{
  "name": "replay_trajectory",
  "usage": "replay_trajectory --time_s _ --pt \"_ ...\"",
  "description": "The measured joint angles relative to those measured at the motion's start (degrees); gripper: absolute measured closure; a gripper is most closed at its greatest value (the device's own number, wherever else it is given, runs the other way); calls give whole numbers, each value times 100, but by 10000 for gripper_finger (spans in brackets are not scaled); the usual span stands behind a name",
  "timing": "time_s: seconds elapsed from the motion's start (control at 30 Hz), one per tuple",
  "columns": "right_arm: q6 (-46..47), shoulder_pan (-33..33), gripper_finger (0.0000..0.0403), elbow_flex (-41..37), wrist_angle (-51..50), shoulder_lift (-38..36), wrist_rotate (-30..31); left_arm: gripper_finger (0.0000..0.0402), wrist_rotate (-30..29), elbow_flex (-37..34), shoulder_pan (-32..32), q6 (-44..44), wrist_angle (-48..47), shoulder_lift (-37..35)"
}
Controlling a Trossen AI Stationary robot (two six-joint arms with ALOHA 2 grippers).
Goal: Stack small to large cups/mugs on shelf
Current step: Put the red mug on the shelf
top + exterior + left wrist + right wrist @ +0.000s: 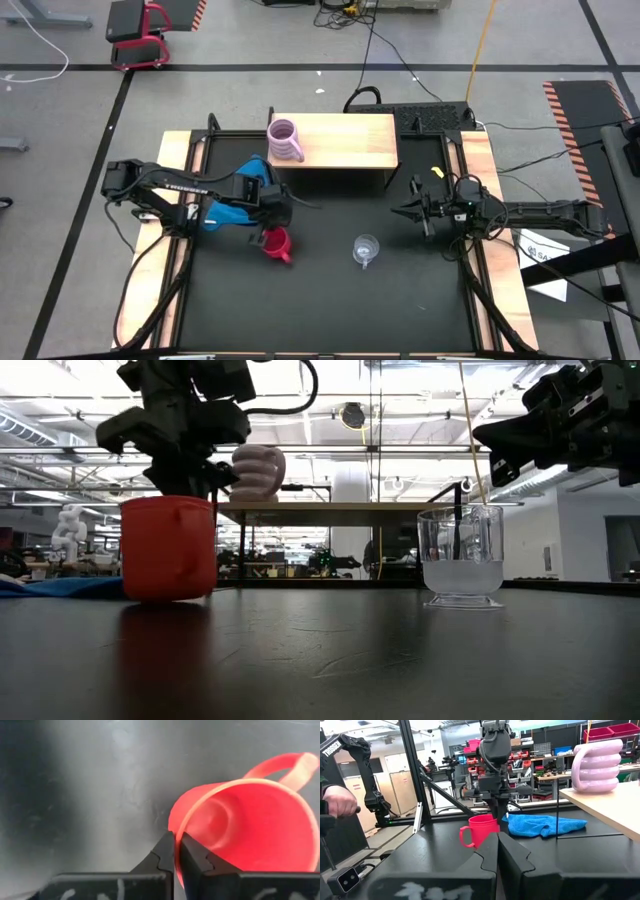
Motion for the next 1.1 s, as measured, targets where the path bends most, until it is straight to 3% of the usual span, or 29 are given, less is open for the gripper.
replay_trajectory --time_s 0.23,0.47,0.73,1.1 --pt "0 0 403 -1 13 0 0 393 502 8 -58 586 -32 7" --pt "2 0 403 1 13 0 0 395 347 291 -225 1310 -199 9" --pt "2 0 403 -1 13 0 2 395 319 442 -227 1516 -391 9" --pt "2 0 403 -1 54 13 2 397 258 533 -232 1839 -556 579"
